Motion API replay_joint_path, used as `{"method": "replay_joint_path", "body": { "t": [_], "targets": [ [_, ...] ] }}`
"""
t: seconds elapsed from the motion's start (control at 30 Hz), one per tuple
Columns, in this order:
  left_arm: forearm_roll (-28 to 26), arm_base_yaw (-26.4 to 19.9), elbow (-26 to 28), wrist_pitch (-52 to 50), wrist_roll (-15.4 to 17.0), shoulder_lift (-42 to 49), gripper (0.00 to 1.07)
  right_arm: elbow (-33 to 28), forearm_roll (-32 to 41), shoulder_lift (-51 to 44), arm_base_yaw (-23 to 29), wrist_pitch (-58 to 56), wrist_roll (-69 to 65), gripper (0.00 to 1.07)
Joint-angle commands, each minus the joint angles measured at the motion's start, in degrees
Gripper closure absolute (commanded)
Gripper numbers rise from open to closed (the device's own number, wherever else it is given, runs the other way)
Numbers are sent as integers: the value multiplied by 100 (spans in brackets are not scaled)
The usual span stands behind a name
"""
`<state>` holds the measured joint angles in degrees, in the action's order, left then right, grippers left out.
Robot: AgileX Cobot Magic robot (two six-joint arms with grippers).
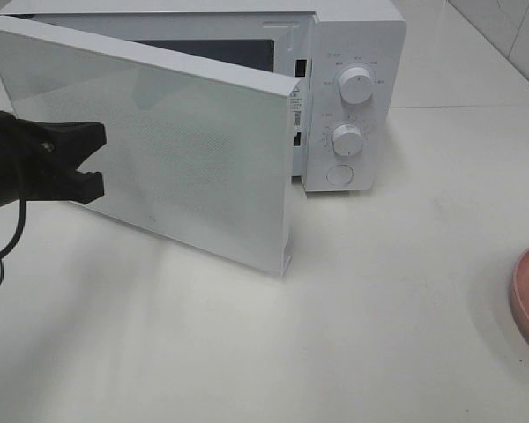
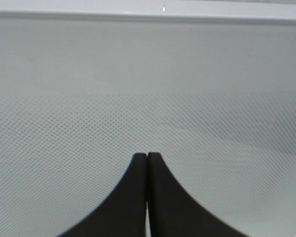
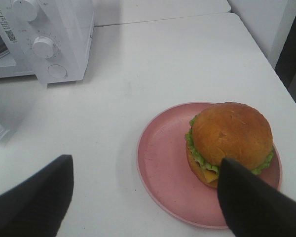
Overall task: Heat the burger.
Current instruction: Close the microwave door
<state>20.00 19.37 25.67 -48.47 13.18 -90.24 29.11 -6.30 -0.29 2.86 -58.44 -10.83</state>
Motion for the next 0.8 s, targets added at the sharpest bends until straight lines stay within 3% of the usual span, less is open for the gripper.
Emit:
{"method": "replay_joint_path", "body": {
  "t": [0.03, 0.33, 0.5, 0.8],
  "targets": [
    [-275, 212, 189, -74, -46, -97, 107, -11, -29, -143, -29, 74, 11, 33],
    [-1341, 985, 808, -74, -435, -665, 107, -11, -29, -143, -29, 74, 11, 33],
    [-1667, 1238, 1129, -74, -435, -963, 107, -11, -29, -143, -29, 74, 11, 33],
    [-1748, 1335, 1702, -74, -407, -1352, 107, -11, -29, -143, -29, 74, 11, 33]
  ]
}}
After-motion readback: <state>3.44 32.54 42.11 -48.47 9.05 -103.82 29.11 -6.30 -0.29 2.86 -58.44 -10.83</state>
